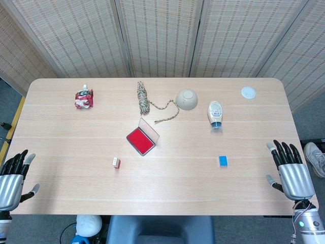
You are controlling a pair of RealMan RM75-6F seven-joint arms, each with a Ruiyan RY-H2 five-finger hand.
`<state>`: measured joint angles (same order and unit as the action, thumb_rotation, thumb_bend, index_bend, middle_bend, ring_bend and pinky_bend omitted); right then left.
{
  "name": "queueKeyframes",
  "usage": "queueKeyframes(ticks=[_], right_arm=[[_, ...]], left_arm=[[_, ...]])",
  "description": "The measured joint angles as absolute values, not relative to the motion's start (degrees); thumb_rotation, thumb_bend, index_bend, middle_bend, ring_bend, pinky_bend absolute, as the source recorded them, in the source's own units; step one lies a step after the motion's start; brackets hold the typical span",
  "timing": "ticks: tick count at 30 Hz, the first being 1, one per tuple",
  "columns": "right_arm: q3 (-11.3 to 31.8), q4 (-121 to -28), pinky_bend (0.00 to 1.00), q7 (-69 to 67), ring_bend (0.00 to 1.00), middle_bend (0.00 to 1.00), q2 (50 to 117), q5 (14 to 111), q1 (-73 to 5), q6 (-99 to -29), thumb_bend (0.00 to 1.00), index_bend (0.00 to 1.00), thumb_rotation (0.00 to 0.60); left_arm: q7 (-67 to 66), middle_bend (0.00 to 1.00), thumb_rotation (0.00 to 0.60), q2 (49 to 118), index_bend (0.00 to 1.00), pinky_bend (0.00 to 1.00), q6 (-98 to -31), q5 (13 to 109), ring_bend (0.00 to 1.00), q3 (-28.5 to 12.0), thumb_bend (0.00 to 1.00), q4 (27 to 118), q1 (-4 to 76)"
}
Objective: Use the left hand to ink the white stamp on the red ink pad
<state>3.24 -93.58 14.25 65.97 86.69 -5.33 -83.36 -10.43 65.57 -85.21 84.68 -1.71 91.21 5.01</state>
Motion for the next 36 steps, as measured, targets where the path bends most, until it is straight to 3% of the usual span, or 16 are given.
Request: queueKeyframes(ticks=[11, 16, 20, 22, 26, 36], right_arm=[[2.4, -93.4, 0.00, 13.6, 0.00, 0.00, 65.7, 88.8, -5.1, -84.4, 0.23, 0.00, 0.600], [2.7, -93.0, 0.00, 13.1, 0.00, 0.00, 65.7, 88.3, -5.6, -83.6, 0.23, 0.00, 0.600], [2.6, -93.0, 0.00, 12.8, 0.00, 0.00, 65.3, 88.2, -5.7, -83.3, 0.23, 0.00, 0.600], [2.5, -93.0, 0.00, 12.1, 0.00, 0.00, 65.1, 88.9, -5.7, -83.8, 0.23, 0.00, 0.600], [2.2, -92.9, 0.00, 10.4, 0.00, 0.00, 64.4, 90.2, -5.5, -84.7, 0.23, 0.00, 0.600], [1.3, -92.3, 0.00, 7.4, 0.00, 0.00, 63.1, 92.6, -4.9, -86.4, 0.23, 0.00, 0.600]], left_arm=[[-13.0, 0.00, 0.600, 67.6, 0.00, 0.13, -85.9, 85.4, 0.00, -2.0, 0.29, 92.0, 5.3], [-14.5, 0.02, 0.600, 66.0, 0.00, 0.13, -82.8, 84.9, 0.00, -2.1, 0.29, 95.6, 6.7], [-15.4, 0.37, 0.600, 64.3, 0.01, 0.22, -79.4, 84.8, 0.17, -2.1, 0.29, 98.4, 8.5], [-15.8, 0.48, 0.600, 63.7, 0.00, 0.31, -76.4, 84.0, 0.26, -2.3, 0.29, 100.2, 10.0], [-20.2, 0.59, 0.600, 63.2, 0.02, 0.43, -70.8, 79.3, 0.37, -3.4, 0.29, 104.0, 13.0], [-37.8, 0.77, 0.600, 71.1, 0.20, 0.67, -67.5, 66.4, 0.57, -8.4, 0.29, 107.6, 22.4]])
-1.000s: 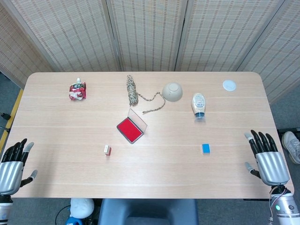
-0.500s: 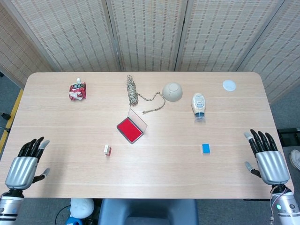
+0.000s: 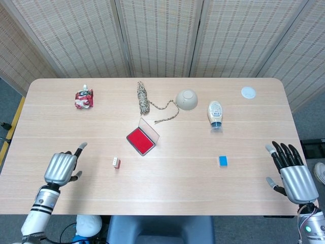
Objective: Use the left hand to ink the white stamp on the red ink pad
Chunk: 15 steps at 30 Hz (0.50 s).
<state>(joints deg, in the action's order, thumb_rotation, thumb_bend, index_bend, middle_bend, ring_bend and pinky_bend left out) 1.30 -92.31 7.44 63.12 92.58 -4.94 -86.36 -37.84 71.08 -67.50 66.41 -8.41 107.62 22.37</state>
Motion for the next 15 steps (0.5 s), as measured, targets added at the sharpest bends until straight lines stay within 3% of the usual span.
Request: queueKeyframes(ticks=[8, 15], right_arm=[[1.5, -92.0, 0.00, 7.0, 0.00, 0.00, 63.0, 92.5, -4.9, -86.7, 0.23, 0.00, 0.600], [1.3, -92.0, 0.00, 7.8, 0.00, 0.00, 63.3, 92.7, -5.0, -86.3, 0.23, 0.00, 0.600]], left_arm=[[-38.3, 0.88, 0.600, 75.7, 0.29, 0.79, -67.4, 63.8, 0.68, -10.2, 0.29, 104.9, 26.1], [-39.7, 0.89, 0.600, 76.8, 0.29, 0.79, -67.2, 59.3, 0.69, -10.3, 0.29, 105.4, 27.6]])
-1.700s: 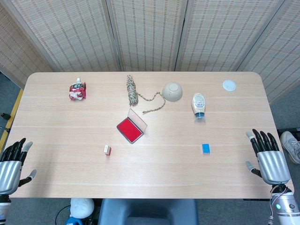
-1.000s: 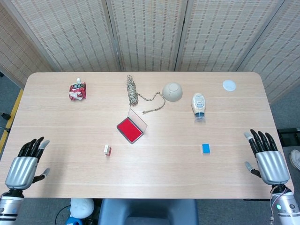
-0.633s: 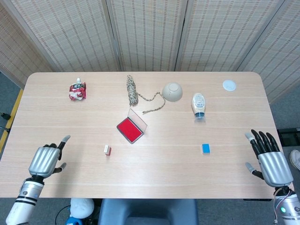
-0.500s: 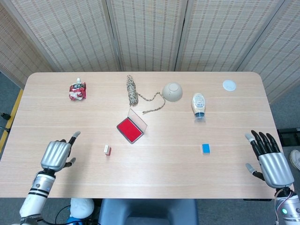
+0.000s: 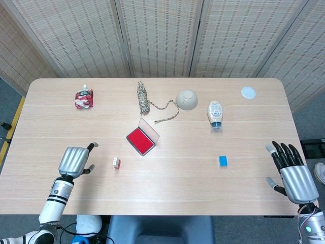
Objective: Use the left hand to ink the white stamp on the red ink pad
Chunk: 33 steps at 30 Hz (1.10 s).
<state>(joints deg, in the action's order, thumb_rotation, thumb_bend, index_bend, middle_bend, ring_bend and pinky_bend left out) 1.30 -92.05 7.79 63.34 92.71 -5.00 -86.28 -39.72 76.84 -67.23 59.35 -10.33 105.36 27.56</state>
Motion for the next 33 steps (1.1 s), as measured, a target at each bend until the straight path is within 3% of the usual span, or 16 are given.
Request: queueKeyframes(ticks=[33], right_arm=[[1.1, -92.1, 0.00, 7.4, 0.00, 0.00, 63.0, 93.1, -4.7, -86.8, 0.23, 0.00, 0.600]], left_arm=[[-37.3, 0.92, 0.600, 84.0, 0.34, 0.80, -61.8, 54.3, 0.71, -7.5, 0.29, 96.2, 35.1]])
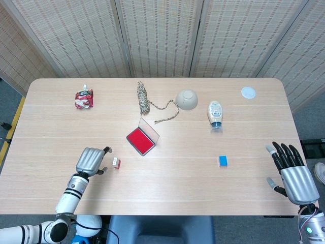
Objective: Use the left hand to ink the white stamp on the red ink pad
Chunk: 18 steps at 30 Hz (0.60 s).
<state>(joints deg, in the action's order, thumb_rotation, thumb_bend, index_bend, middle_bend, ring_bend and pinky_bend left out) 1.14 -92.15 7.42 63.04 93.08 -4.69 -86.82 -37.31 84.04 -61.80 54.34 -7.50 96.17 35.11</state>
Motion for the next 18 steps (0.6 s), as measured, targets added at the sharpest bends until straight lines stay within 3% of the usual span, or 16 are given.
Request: queueKeyframes(ticks=[18], right_arm=[[1.1, -92.0, 0.00, 5.3, 0.00, 0.00, 62.1, 94.1, -3.8, -89.1, 0.23, 0.00, 0.600]], left_arm=[[-43.0, 0.94, 0.600, 87.3, 0.38, 0.80, -62.3, 44.5, 0.72, -8.1, 0.29, 95.2, 39.3]])
